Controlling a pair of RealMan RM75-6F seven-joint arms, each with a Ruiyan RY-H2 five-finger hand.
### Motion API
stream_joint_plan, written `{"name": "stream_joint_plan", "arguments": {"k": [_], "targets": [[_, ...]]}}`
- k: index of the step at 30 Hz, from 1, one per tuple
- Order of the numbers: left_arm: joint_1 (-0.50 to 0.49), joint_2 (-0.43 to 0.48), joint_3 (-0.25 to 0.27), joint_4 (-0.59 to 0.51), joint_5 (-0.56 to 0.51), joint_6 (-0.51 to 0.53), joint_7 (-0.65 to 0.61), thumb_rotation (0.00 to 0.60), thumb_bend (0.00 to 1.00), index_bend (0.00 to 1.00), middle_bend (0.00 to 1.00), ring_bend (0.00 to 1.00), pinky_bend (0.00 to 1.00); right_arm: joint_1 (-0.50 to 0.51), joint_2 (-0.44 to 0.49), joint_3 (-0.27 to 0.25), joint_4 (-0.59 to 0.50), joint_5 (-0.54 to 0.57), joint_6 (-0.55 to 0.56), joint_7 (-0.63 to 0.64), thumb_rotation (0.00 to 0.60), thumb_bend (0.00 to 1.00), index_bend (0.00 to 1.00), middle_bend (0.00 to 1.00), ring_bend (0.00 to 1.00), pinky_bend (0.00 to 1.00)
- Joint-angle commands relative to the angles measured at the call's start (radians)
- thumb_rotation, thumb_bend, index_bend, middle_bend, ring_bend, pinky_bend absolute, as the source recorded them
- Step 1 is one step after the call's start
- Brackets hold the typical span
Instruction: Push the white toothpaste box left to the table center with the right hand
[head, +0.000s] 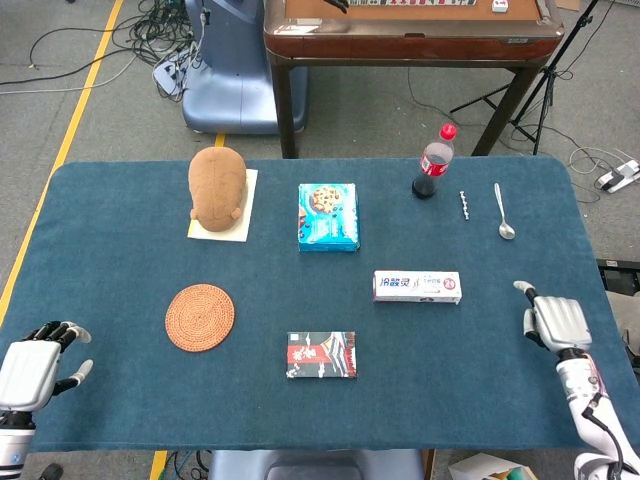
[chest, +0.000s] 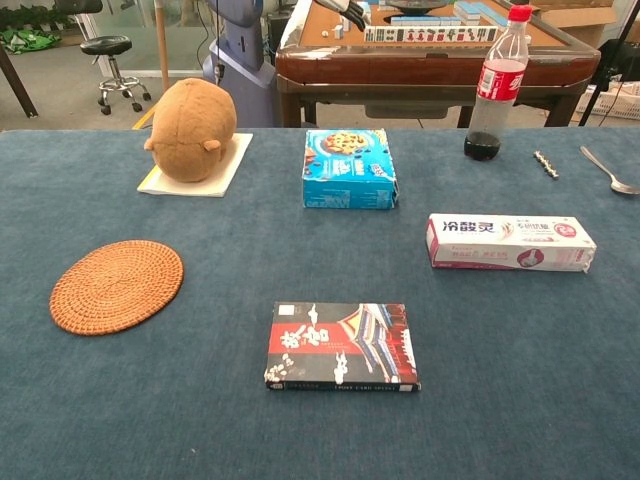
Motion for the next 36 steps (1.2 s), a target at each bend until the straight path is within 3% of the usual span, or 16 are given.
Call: {"name": "stream_joint_plan", "arguments": {"k": [1, 14, 36], "targets": [[0.0, 0.0, 0.0, 0.001, -0.002, -0.001, -0.001, 0.6, 0.25, 0.47, 0.42, 0.32, 0.44, 0.015, -0.018, 0.001, 0.013, 0.017, -0.021, -0.012, 0.6, 0.81, 0.21, 1.0, 1.0, 1.0], [0.0, 0.004, -0.001, -0.003, -0.01, -0.006, -0.002, 0.6, 0.25, 0.47, 0.42, 0.33, 0.44, 0.078, -0.101, -0.002, 0.08, 0.074, -0.103, -0.059, 0.6, 0.81, 0.22, 1.0, 1.0, 1.0], [0.001, 0.009, -0.006, -0.008, -0.037, -0.021, 0.0, 0.6, 0.25, 0.46, 0.42, 0.33, 0.44, 0.153, -0.186, 0.005, 0.092, 0.092, -0.134, -0.093, 0.6, 0.81, 0.22, 1.0, 1.0, 1.0]]}}
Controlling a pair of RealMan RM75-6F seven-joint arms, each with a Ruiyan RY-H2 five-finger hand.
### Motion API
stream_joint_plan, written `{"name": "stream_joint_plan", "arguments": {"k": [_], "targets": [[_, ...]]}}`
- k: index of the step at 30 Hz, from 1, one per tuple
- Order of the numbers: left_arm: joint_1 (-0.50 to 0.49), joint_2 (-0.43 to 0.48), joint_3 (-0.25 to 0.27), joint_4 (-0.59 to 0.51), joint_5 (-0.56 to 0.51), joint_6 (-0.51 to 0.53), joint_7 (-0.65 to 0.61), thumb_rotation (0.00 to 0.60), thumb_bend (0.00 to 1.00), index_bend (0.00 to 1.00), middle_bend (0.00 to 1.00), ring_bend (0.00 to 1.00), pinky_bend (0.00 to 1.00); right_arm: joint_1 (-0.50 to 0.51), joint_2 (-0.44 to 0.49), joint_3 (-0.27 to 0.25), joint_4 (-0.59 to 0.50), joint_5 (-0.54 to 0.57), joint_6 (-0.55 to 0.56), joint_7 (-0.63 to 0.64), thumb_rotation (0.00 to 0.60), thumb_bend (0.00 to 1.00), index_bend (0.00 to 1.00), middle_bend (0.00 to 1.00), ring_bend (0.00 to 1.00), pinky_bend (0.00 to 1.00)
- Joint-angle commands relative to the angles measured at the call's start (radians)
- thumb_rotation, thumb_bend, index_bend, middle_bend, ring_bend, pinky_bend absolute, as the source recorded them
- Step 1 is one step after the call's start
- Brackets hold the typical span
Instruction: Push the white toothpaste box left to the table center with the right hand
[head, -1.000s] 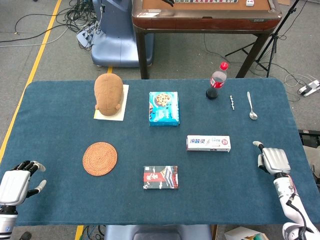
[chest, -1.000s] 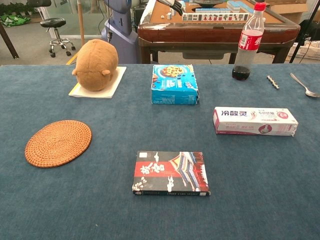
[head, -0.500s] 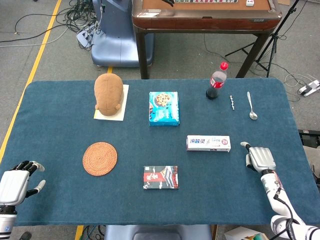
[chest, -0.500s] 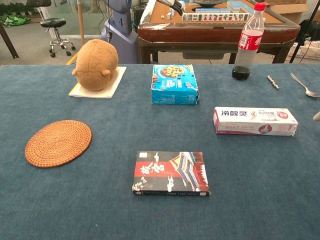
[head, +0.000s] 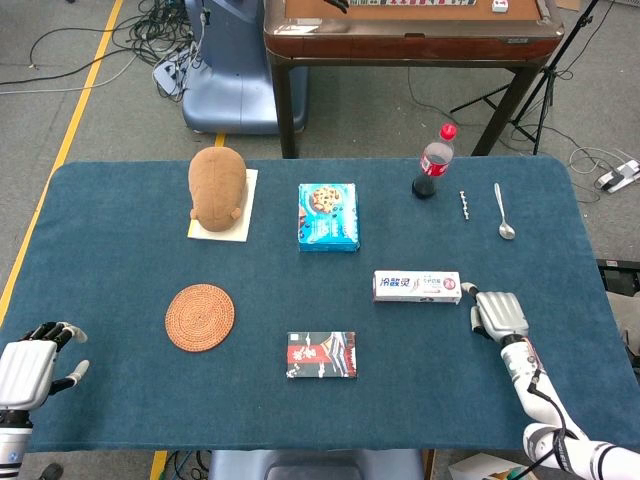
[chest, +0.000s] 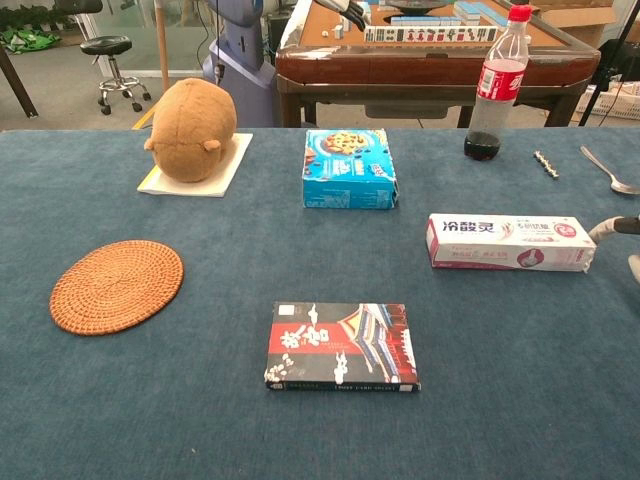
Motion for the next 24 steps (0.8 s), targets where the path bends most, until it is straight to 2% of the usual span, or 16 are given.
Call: {"name": "stream_joint_plan", "arguments": {"k": [1, 24], "targets": [[0.001, 0.001, -0.001, 0.0, -0.001, 0.001, -0.002, 0.6, 0.25, 0.46, 0.42, 0.33, 0.44, 0.01, -0.007, 0.003, 0.0, 0.003, -0.004, -0.007, 0.6, 0.81, 0.22, 1.0, 1.0, 1.0], [0.004, 0.008, -0.019, 0.012, -0.042, -0.006, -0.024, 0.6, 0.25, 0.46, 0.42, 0.33, 0.44, 0.078, -0.075, 0.0, -0.041, -0.024, -0.004, -0.029, 0.6, 0.81, 0.22, 1.0, 1.0, 1.0]]}}
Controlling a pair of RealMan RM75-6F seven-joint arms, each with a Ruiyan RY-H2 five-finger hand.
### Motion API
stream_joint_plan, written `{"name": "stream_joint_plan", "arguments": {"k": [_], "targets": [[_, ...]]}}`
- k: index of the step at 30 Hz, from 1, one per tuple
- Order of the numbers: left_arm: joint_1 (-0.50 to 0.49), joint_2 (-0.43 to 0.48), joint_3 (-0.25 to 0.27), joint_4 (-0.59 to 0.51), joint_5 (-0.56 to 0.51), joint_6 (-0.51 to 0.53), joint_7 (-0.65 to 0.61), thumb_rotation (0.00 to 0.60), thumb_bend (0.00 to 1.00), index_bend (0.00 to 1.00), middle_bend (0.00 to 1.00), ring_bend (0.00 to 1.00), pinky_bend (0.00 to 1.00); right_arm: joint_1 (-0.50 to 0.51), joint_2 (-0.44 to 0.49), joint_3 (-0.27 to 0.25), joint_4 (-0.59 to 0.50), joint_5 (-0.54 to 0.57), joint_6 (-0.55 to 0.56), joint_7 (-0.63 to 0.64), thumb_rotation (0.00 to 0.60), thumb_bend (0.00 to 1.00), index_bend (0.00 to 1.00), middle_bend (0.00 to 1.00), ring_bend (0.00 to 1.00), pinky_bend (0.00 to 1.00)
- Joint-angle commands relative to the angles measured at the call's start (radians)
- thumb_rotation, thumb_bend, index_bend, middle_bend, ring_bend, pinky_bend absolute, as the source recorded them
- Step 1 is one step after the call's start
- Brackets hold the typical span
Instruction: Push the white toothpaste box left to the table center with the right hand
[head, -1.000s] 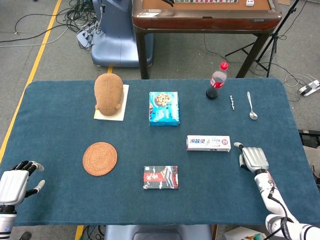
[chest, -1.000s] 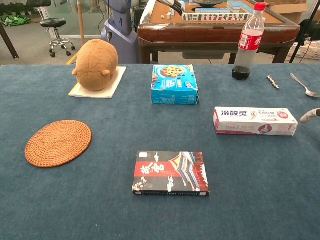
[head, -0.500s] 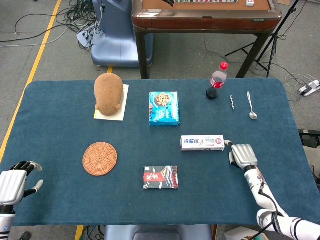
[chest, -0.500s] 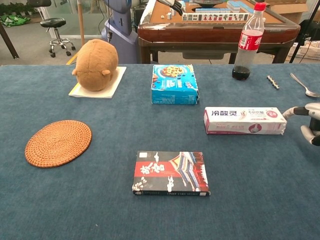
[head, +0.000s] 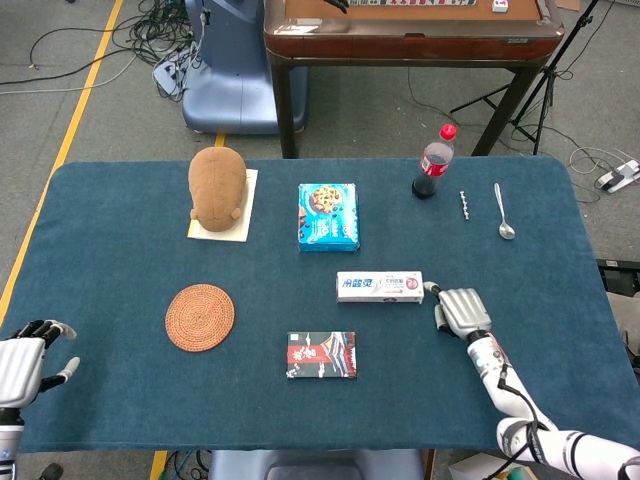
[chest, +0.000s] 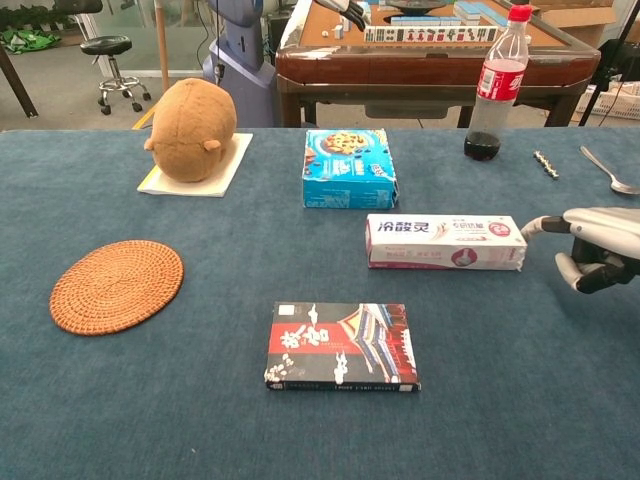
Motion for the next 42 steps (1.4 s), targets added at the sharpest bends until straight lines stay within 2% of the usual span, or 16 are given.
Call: {"name": "stream_joint_plan", "arguments": {"k": [1, 14, 27, 33, 35, 36, 37, 41, 42], "targets": [[0.0, 0.0, -0.001, 0.001, -0.002, 0.0, 0.0, 0.6, 0.25, 0.46, 0.42, 0.33, 0.44, 0.008, -0.01, -0.002, -0.002, -0.008, -0.001, 0.0, 0.6, 0.81, 0.22, 1.0, 1.0, 1.0], [0.002, 0.0, -0.007, 0.006, -0.015, 0.0, 0.004, 0.6, 0.25, 0.47, 0.43, 0.33, 0.44, 0.069, -0.061, 0.008, -0.023, 0.0, -0.019, -0.05, 0.6, 0.81, 0.22, 1.0, 1.0, 1.0], [0.005, 0.002, -0.014, 0.006, -0.03, 0.001, 0.014, 0.6, 0.25, 0.47, 0.43, 0.33, 0.44, 0.141, -0.142, 0.021, 0.022, 0.014, -0.06, -0.064, 0.6, 0.81, 0.22, 1.0, 1.0, 1.0], [0.005, 0.004, -0.011, 0.005, -0.029, -0.002, 0.018, 0.6, 0.25, 0.47, 0.43, 0.33, 0.44, 0.125, -0.105, -0.002, -0.014, -0.028, -0.014, -0.066, 0.6, 0.8, 0.22, 1.0, 1.0, 1.0], [0.005, 0.004, -0.011, 0.005, -0.031, -0.003, 0.019, 0.6, 0.25, 0.47, 0.43, 0.33, 0.44, 0.119, -0.086, -0.009, -0.031, -0.039, -0.004, -0.063, 0.6, 0.71, 0.22, 0.99, 0.99, 1.0], [0.004, 0.004, -0.011, 0.004, -0.031, -0.004, 0.02, 0.6, 0.25, 0.47, 0.43, 0.33, 0.44, 0.115, -0.074, -0.012, -0.041, -0.044, 0.001, -0.063, 0.6, 0.63, 0.22, 0.96, 0.98, 1.0], [0.004, 0.004, -0.01, 0.004, -0.031, -0.005, 0.023, 0.6, 0.25, 0.47, 0.43, 0.33, 0.44, 0.099, -0.033, -0.023, -0.071, -0.058, 0.027, -0.072, 0.6, 0.58, 0.22, 0.93, 0.96, 0.99], [0.004, 0.002, -0.009, 0.0, -0.028, -0.003, 0.034, 0.6, 0.25, 0.47, 0.43, 0.33, 0.44, 0.049, 0.085, -0.052, -0.182, -0.082, 0.106, -0.102, 0.6, 0.35, 0.27, 0.7, 0.77, 0.87], [0.003, 0.001, -0.009, -0.001, -0.028, -0.004, 0.038, 0.6, 0.25, 0.47, 0.43, 0.33, 0.44, 0.032, 0.118, -0.059, -0.211, -0.089, 0.134, -0.109, 0.6, 0.32, 0.28, 0.67, 0.73, 0.84]]}}
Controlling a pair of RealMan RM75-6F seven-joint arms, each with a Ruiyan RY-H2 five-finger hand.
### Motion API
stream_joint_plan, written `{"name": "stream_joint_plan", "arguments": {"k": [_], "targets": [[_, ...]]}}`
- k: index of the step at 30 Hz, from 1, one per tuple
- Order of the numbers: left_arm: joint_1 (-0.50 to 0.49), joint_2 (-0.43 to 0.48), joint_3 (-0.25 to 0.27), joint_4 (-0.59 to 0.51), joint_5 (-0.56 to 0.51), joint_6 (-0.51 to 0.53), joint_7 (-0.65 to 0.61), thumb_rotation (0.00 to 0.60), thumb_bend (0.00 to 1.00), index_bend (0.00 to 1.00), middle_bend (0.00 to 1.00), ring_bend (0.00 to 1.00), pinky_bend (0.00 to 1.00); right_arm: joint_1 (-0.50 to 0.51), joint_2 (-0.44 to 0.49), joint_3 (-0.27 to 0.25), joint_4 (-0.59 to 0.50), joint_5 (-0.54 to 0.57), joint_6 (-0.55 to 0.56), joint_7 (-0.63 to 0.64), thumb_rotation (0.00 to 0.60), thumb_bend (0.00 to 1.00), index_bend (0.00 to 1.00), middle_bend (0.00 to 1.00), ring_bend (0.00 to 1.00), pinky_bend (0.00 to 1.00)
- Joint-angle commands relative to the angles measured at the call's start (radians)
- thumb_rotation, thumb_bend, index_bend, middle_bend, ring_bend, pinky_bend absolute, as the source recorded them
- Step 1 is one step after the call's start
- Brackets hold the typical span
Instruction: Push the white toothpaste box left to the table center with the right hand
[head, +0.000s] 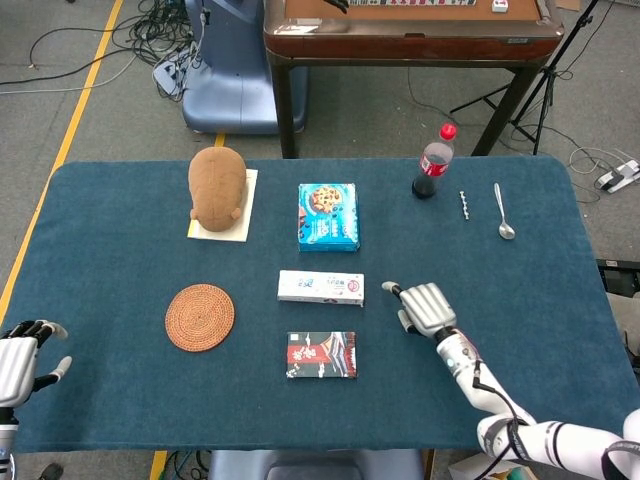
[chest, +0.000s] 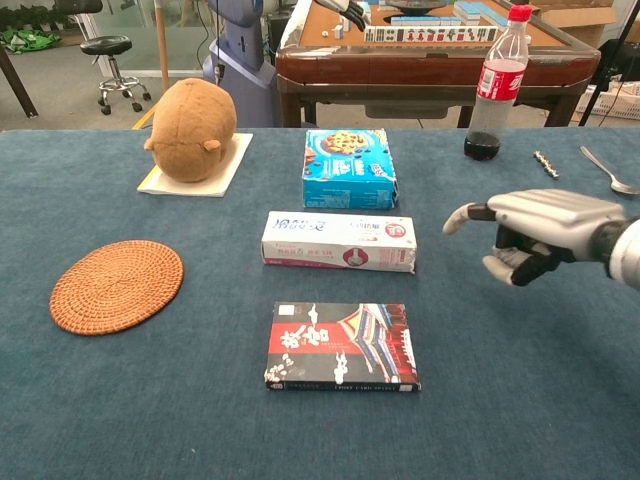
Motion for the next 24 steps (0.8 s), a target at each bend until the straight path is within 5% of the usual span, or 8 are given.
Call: {"name": "stream_joint_plan", "arguments": {"k": [1, 5, 11, 18, 24], "targets": [[-0.001, -0.002, 0.001, -0.002, 0.002, -0.001, 0.007, 0.6, 0.25, 0.47, 0.43, 0.33, 0.44, -0.067, 0.127, -0.036, -0.117, -0.033, 0.102, -0.031, 0.6, 0.29, 0.29, 0.62, 0.67, 0.8], [-0.002, -0.007, 0.006, -0.007, 0.016, 0.004, 0.017, 0.6, 0.25, 0.47, 0.43, 0.33, 0.44, -0.144, 0.228, -0.068, -0.195, -0.081, 0.22, -0.033, 0.6, 0.26, 0.3, 0.49, 0.5, 0.65], [0.002, -0.013, 0.014, -0.009, 0.072, 0.047, 0.001, 0.6, 0.25, 0.47, 0.45, 0.35, 0.45, -0.281, 0.344, -0.146, -0.274, -0.22, 0.419, -0.016, 0.6, 0.26, 0.3, 0.46, 0.44, 0.49], [0.009, -0.012, 0.019, -0.016, 0.087, 0.064, 0.014, 0.6, 0.25, 0.47, 0.45, 0.35, 0.45, -0.407, 0.387, -0.201, -0.219, -0.389, 0.591, 0.153, 0.6, 0.26, 0.3, 0.46, 0.44, 0.47], [0.007, -0.01, 0.015, -0.02, 0.078, 0.056, 0.015, 0.6, 0.25, 0.47, 0.45, 0.35, 0.45, -0.445, 0.387, -0.185, -0.176, -0.443, 0.651, 0.211, 0.6, 0.26, 0.32, 0.46, 0.44, 0.47]]}}
